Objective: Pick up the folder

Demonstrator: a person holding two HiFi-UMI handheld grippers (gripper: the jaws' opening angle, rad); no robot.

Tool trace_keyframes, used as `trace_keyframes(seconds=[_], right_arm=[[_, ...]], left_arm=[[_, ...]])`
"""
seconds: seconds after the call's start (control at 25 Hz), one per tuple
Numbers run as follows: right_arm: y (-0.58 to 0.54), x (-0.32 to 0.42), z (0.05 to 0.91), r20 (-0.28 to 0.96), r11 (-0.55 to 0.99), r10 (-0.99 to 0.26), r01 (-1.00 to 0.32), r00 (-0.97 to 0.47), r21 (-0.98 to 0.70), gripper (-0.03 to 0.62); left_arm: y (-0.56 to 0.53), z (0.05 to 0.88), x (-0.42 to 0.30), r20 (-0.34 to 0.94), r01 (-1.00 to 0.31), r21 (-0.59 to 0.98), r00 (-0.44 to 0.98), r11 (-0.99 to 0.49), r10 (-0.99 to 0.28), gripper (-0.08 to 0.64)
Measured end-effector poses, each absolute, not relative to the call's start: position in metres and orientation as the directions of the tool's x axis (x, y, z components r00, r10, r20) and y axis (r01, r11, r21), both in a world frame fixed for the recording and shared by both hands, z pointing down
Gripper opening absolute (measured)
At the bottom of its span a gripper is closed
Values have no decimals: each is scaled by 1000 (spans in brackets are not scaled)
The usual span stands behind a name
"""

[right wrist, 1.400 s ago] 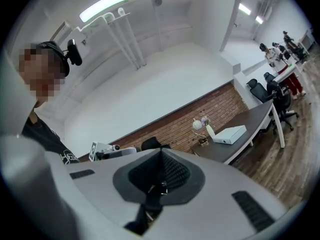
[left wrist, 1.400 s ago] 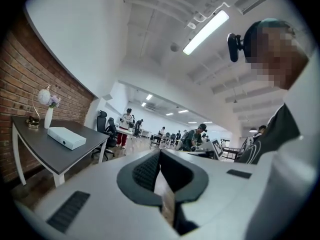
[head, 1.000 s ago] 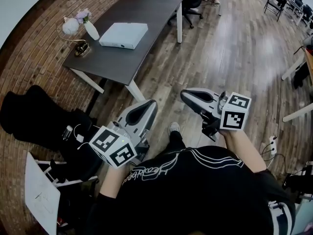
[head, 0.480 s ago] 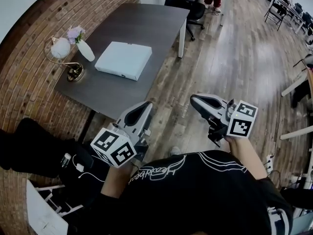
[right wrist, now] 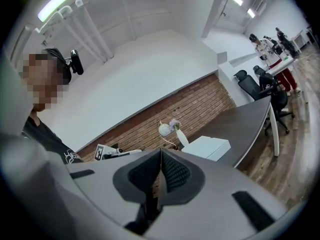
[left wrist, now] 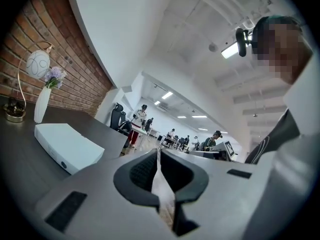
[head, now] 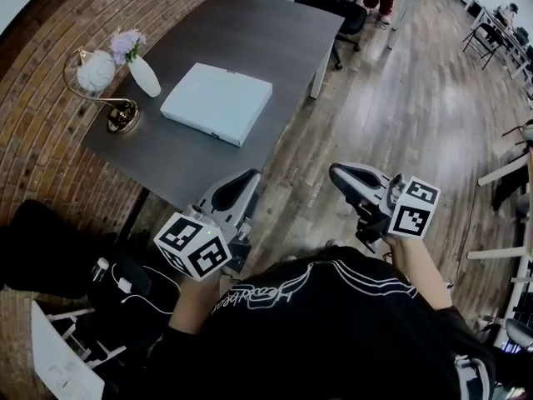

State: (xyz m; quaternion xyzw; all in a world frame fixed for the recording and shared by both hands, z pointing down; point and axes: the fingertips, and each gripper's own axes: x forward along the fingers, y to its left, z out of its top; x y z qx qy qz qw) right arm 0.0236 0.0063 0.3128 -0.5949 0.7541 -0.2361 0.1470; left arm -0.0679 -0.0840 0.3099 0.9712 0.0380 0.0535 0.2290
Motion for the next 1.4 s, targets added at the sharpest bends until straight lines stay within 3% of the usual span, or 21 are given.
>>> trace_keyframes(seconds=[0.4, 0.96, 1.4], right_arm=[[-67, 60, 331, 24, 344, -903, -757, -428, -556, -3], [-225, 194, 351, 79, 512, -744, -642, -664, -571, -2], [-328, 239, 380, 94, 609, -604, -535, -791, -586, 9]], left_arm=[[-143, 329, -51, 125, -144, 461, 987, -876, -96, 8], [-265, 351, 50, 180, -429, 505, 901, -749, -395, 9], [-316, 386, 71, 261, -629, 528, 760, -571, -596, 107]])
